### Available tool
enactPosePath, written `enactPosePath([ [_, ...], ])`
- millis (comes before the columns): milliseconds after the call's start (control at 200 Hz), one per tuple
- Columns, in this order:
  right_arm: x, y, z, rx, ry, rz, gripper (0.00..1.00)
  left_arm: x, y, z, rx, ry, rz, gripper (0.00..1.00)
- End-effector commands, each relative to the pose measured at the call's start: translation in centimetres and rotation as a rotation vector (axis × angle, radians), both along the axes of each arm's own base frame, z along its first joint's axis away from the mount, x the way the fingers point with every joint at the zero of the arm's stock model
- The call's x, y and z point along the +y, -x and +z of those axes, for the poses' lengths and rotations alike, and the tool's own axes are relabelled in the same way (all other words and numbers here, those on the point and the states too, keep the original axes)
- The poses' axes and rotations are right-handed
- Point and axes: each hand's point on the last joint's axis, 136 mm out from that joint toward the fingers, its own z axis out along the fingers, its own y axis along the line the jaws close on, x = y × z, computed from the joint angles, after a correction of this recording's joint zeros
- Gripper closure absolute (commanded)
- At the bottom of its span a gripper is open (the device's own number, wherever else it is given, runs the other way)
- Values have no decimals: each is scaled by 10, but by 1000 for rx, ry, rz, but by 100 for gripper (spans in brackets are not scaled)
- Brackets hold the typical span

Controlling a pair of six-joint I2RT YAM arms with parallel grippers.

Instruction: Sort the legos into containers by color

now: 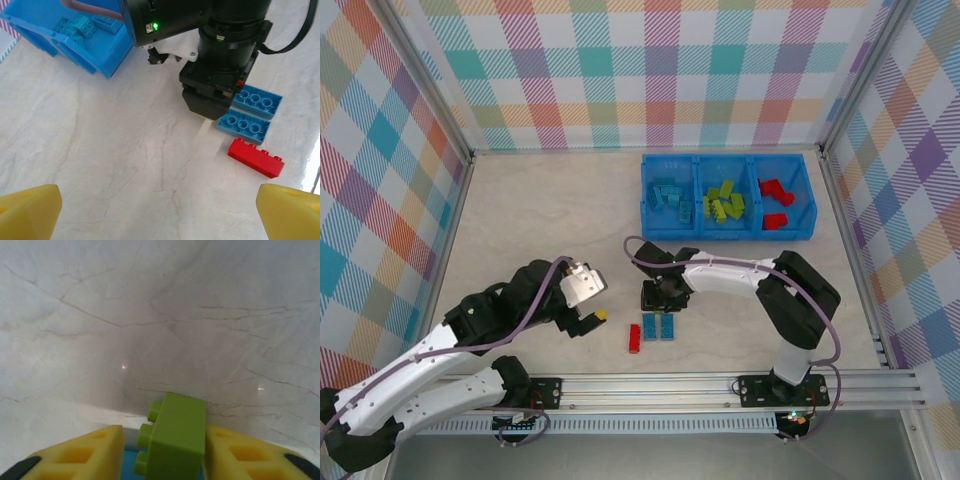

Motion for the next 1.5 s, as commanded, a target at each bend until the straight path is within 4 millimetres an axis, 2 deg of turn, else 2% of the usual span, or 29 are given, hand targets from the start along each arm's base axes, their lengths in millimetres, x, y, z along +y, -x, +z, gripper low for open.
enactPosePath([
  [0,-2,-4,5,-29,10,-33,66,-1,-4,-3,-37,-29,-15,0],
  [115,-8,-16,25,-113,-7,-56,71,-3,2,-7,-25,-27,-53,0],
  [200,-13,-29,50,-186,-61,-80,74,-8,9,-8,-17,-3,-101,0],
  [270,-26,-47,74,-257,-110,-118,76,-12,14,-6,-19,28,-133,0],
  [385,-66,-85,117,-419,-161,-189,79,-13,17,2,-44,75,-144,0],
  [465,-107,-118,142,-522,-157,-269,79,-13,16,4,-54,97,-129,0],
  [545,-148,-150,157,-583,-135,-362,78,-12,13,5,-49,103,-105,0],
  [645,-189,-189,159,-612,-77,-443,78,-11,12,5,-40,106,-89,0],
  [735,-205,-227,145,-582,-65,-461,78,-10,12,11,-50,131,-81,0],
  [825,-203,-256,134,-522,-71,-445,75,-6,12,18,-72,168,-63,0],
  [945,-197,-281,123,-480,-65,-441,60,2,8,25,-96,198,-7,0],
  [1030,-193,-285,131,-474,-87,-449,49,6,9,28,-98,226,16,0],
  [1125,-193,-282,148,-501,-112,-454,47,8,8,39,-99,305,55,0],
  [1210,-191,-269,165,-520,-143,-441,47,11,4,51,-106,380,110,0],
  [1365,-176,-223,190,-522,-263,-360,38,19,-17,70,-57,530,318,0],
  [1495,-154,-173,204,-513,-389,-254,28,38,-40,66,28,642,623,0],
])
